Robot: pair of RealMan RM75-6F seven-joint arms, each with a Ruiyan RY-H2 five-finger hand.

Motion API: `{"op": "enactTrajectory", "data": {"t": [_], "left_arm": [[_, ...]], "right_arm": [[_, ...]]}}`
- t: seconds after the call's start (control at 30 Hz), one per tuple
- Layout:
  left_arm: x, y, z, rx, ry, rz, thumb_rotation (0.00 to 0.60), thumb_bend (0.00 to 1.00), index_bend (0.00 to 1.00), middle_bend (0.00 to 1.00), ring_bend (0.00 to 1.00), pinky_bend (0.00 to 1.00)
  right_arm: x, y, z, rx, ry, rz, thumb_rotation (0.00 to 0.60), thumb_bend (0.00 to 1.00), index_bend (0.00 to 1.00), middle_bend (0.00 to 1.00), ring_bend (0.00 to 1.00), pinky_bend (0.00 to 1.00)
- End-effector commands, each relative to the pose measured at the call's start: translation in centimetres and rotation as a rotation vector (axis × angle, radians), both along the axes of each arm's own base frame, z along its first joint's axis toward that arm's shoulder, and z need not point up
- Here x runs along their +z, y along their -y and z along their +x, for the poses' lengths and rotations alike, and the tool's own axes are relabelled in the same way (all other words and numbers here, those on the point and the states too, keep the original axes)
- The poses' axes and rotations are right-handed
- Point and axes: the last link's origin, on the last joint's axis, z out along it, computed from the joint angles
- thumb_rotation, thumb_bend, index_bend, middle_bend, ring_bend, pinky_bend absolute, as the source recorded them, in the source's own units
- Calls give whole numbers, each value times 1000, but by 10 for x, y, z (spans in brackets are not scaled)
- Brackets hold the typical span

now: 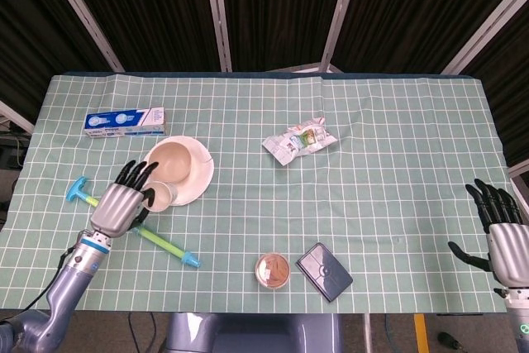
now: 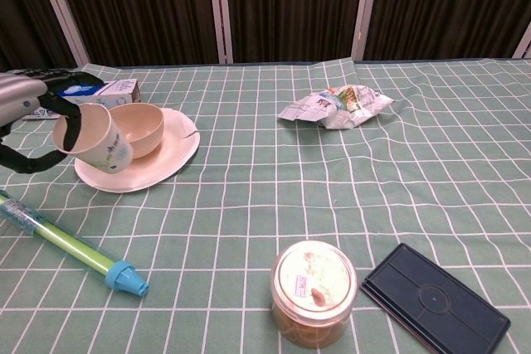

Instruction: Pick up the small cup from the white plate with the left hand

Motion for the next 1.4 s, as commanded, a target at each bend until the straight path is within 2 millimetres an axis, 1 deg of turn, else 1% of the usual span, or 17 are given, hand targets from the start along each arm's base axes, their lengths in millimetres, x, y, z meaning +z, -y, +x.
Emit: {"op": "enactTrajectory", "data": {"t": [0.03, 0.23, 0.4, 0.57, 0.63, 0.7, 0.8, 0.87, 0.97, 1.03, 1.13, 1.27, 1.37, 1.4], "left_arm": [[-22, 1, 22, -40, -8, -43, 600, 532, 613, 6, 0, 0], [-48, 1, 43, -65, -36, -85, 600, 531, 612, 2, 0, 0], [-59, 1, 52, -54, -33, -107, 600, 532, 581, 0, 0, 0], [-64, 2, 57, -40, -28, -113, 600, 529, 523, 0, 0, 0], [-64, 2, 58, -38, -26, -114, 600, 501, 502, 0, 0, 0], [-64, 2, 58, -38, -26, -115, 600, 440, 458, 0, 0, 0], [-63, 3, 57, -32, -25, -116, 600, 367, 363, 0, 0, 0], [-60, 4, 57, -31, -18, -106, 600, 336, 279, 0, 0, 0], [-50, 7, 55, -24, 19, -83, 600, 314, 175, 0, 0, 0], [-39, 11, 52, -13, 57, -63, 600, 299, 126, 0, 0, 0], [-19, 19, 43, -5, 106, -19, 600, 281, 62, 0, 0, 0], [12, 34, 25, 14, 141, 76, 600, 271, 16, 0, 0, 0], [37, 50, 1, 52, 131, 164, 600, 266, 0, 0, 0, 0], [42, 54, -5, 65, 125, 181, 600, 262, 0, 0, 0, 0]], "right_arm": [[1, 0, -1, -2, 2, -2, 600, 92, 15, 0, 0, 0], [6, -1, -2, -3, 14, -13, 600, 92, 15, 0, 0, 0], [7, -1, -3, -6, 15, -16, 600, 93, 15, 0, 0, 0], [9, -2, -3, -8, 16, -19, 600, 92, 15, 0, 0, 0], [9, -3, -3, -7, 16, -20, 600, 92, 15, 0, 0, 0], [9, -3, -3, -7, 16, -21, 600, 91, 15, 0, 0, 0], [8, -3, -3, -7, 14, -19, 600, 91, 15, 0, 0, 0], [8, -3, -3, -6, 12, -18, 600, 91, 15, 0, 0, 0], [8, -3, -3, -7, 11, -18, 600, 91, 15, 0, 0, 0], [7, -3, -3, -7, 7, -17, 600, 91, 15, 0, 0, 0], [7, -2, -4, -8, 3, -15, 600, 92, 15, 0, 0, 0], [5, -2, -3, -7, -6, -11, 600, 91, 15, 0, 0, 0], [2, -1, -4, -13, -14, -2, 600, 91, 15, 0, 0, 0], [1, 0, -4, -16, -16, 1, 600, 91, 14, 0, 0, 0]]}}
